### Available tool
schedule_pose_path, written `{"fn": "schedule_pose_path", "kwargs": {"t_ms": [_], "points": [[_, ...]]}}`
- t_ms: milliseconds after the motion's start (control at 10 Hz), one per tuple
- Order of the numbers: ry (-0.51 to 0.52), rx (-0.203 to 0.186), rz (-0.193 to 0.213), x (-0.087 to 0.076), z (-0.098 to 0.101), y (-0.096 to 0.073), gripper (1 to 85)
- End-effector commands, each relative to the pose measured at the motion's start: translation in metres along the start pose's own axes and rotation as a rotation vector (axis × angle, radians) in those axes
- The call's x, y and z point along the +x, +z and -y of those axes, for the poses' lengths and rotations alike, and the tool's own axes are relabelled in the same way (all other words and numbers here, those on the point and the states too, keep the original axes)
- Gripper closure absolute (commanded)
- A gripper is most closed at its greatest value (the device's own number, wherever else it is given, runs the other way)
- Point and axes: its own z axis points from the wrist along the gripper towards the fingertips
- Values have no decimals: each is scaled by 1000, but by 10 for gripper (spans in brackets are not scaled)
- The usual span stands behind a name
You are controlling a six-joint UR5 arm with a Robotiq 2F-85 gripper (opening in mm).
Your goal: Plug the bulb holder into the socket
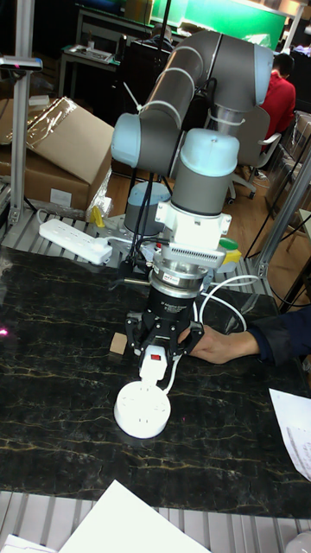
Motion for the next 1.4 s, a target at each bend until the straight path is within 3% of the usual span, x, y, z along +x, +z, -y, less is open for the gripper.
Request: {"fn": "schedule_pose_path", "kwargs": {"t_ms": [0,1300], "points": [[0,-15,12,1,1,4,843],[2,-37,13,6,-1,4,843]]}}
